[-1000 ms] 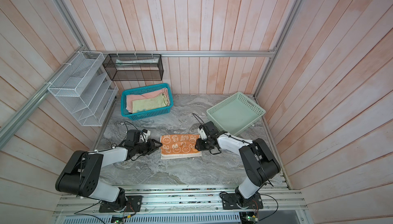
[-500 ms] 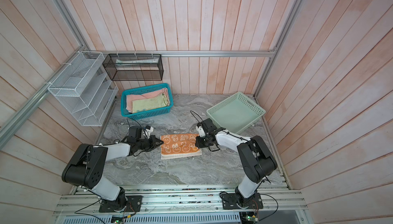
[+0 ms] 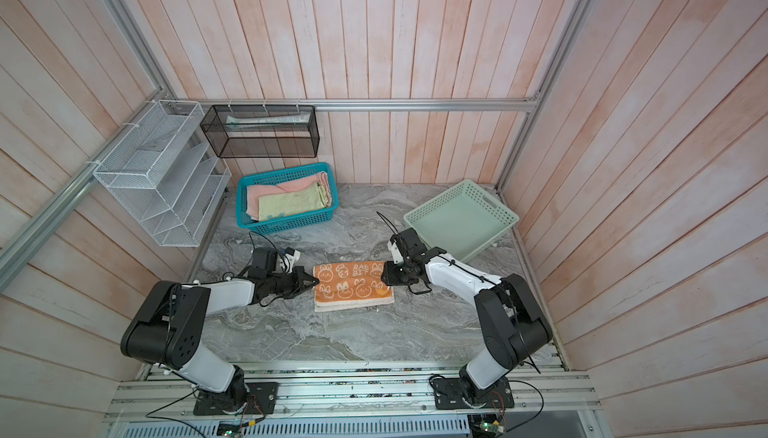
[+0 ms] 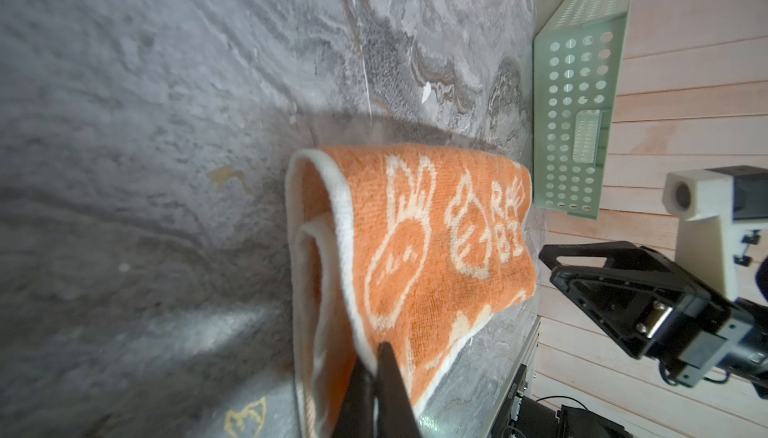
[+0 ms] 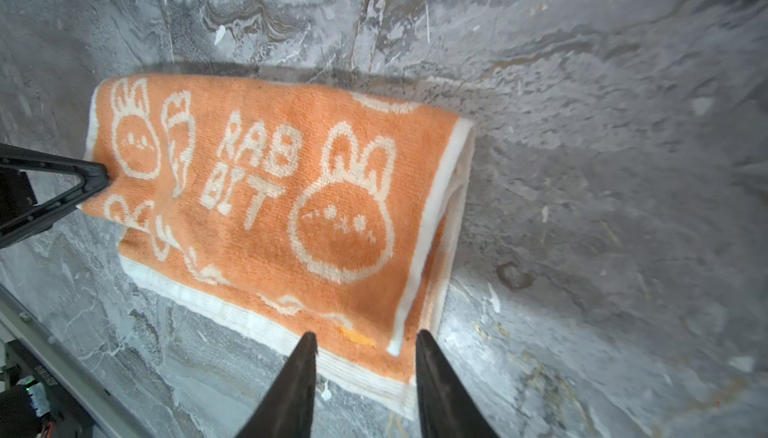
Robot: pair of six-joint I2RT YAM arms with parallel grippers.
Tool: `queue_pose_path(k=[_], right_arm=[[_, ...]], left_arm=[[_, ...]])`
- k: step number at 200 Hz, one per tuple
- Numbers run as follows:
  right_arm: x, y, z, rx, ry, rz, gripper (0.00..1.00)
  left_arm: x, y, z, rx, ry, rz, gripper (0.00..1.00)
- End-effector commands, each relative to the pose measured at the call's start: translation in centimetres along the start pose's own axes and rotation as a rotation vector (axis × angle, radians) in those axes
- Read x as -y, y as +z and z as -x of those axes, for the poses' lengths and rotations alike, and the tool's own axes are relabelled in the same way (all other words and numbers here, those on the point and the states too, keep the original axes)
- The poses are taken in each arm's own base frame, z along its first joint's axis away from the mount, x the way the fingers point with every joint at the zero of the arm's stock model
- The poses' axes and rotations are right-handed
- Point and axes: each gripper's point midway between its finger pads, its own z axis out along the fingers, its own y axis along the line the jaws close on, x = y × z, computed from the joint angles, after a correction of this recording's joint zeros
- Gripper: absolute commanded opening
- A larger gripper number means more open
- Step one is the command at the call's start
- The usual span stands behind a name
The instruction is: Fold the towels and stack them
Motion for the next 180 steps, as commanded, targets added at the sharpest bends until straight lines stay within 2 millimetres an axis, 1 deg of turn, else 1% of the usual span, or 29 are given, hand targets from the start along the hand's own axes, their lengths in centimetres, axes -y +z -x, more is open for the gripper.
queue_pose_path(k=[1,23,29,37,44,51,67,78,85,112,138,158,173,180], right_arm=[[-0.3,1.7,-1.4,-0.057,0.027,0.025,0.41],[0.3,2.1,-2.3,-0.085,0.044,0.011,0.41],[0.1,2.1,-2.4,-0.093,0.048,0.021,0.41],[-0.4,2.1,-2.4,-0.098,0.044,0.05,0.39],[-0.8,2.0,-2.3,-0.098,0.032,0.067,0.34],[-0.8,2.0,-2.0,-0.096,0.017,0.061,0.26],[-0.5,1.5,-0.7,-0.071,-0.03,0.011,0.09],[-0.3,0.9,0.3,-0.053,-0.05,-0.016,0.02],[-0.4,0.5,0.8,-0.037,-0.058,-0.027,0.0],[-0.7,-1.1,2.1,-0.008,-0.09,-0.038,0.0],[-0.3,-2.6,2.2,-0.022,-0.123,-0.086,0.0],[-0.5,-3.8,1.6,-0.023,-0.139,-0.08,0.0],[-0.6,-4.4,0.6,-0.031,-0.143,-0.064,0.0],[-0.6,-4.4,-0.2,-0.047,-0.142,-0.052,0.0]], left_arm=[[0.1,-0.1,-0.2,-0.006,0.024,0.002,0.02],[-0.2,-0.1,-0.4,-0.018,0.019,0.014,0.01],[-0.3,0.0,-0.5,-0.022,0.005,0.014,0.01],[0.1,0.1,-0.4,-0.034,0.004,-0.01,0.01],[0.4,0.2,-0.4,-0.052,0.012,-0.021,0.01],[0.4,0.3,-0.3,-0.068,0.021,-0.01,0.0],[0.3,0.1,0.0,-0.072,0.038,0.014,0.0],[0.8,-0.2,0.3,-0.056,0.038,0.003,0.0],[1.1,-0.4,0.5,-0.046,0.041,-0.004,0.0],[2.7,-1.3,1.5,-0.02,0.064,-0.015,0.0],[3.6,-2.2,1.7,-0.016,0.081,-0.011,0.0],[4.0,-2.9,1.1,-0.017,0.078,-0.01,0.0],[3.8,-3.6,0.3,-0.01,0.075,0.0,0.0],[3.5,-3.8,-0.3,-0.008,0.068,0.007,0.0]])
